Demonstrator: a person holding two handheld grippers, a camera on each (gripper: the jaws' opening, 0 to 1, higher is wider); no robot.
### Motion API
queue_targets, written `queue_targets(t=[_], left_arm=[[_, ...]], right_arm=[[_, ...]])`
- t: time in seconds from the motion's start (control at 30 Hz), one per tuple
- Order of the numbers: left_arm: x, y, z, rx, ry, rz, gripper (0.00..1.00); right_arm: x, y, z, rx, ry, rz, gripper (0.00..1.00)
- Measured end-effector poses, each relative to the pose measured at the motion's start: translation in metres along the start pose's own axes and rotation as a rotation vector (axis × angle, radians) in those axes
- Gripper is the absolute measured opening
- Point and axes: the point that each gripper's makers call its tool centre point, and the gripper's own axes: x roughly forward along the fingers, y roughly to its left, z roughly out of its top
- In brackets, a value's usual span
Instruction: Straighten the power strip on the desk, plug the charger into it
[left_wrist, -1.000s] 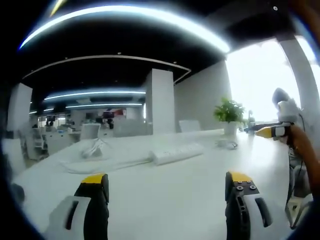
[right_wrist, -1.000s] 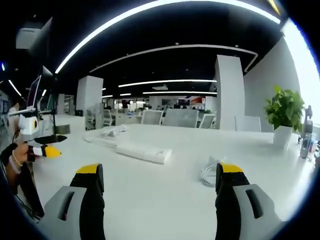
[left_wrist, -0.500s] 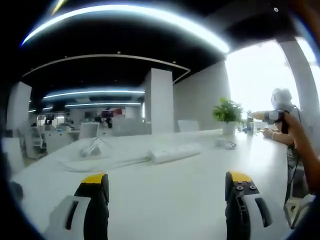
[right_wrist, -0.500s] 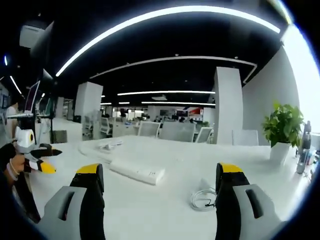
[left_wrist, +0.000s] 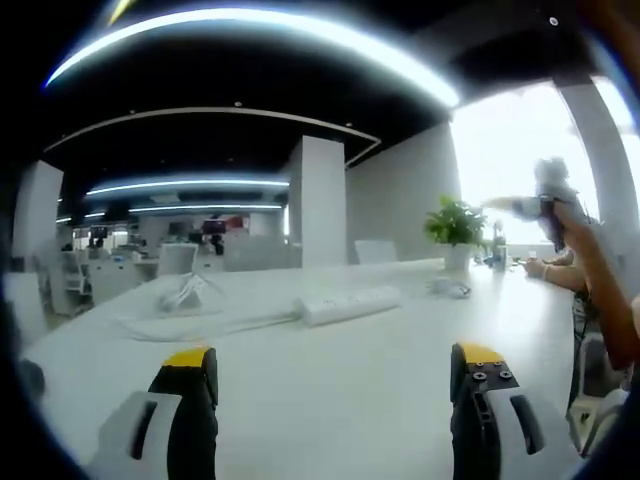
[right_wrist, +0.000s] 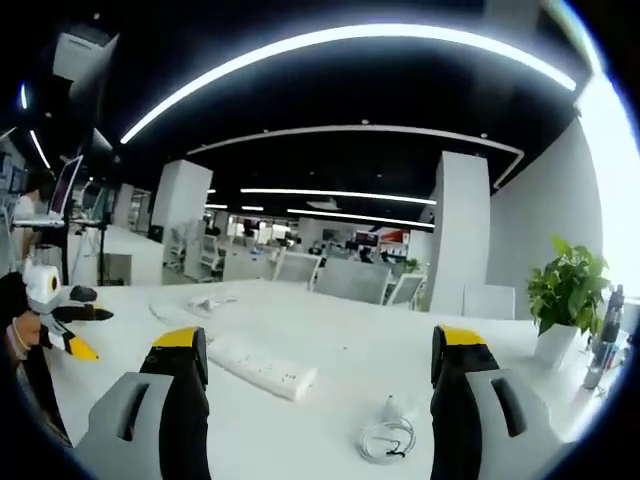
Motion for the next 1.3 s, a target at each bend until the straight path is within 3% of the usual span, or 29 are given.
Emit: queue_targets(t=[0.27,0.67,1.3], left_arm=[[-0.002,0.002,0.0,-0.006,-0.004,0.004,0.99],[-0.002,0.005,0.002,-0.002,-0.002,0.008,0.99],[-0.001,0.005,0.002,-0.004,-0.004,0.011,0.99]], right_arm=[[0.013,-0.017,0.007,-0.011,0.008,-0.01,0.92],[0.035,-0.036,-0.011,-0.014,0.05,-0.011,0.92],[0.075,-0.071,-0.033,0.015,0.023,-0.02,0.95]])
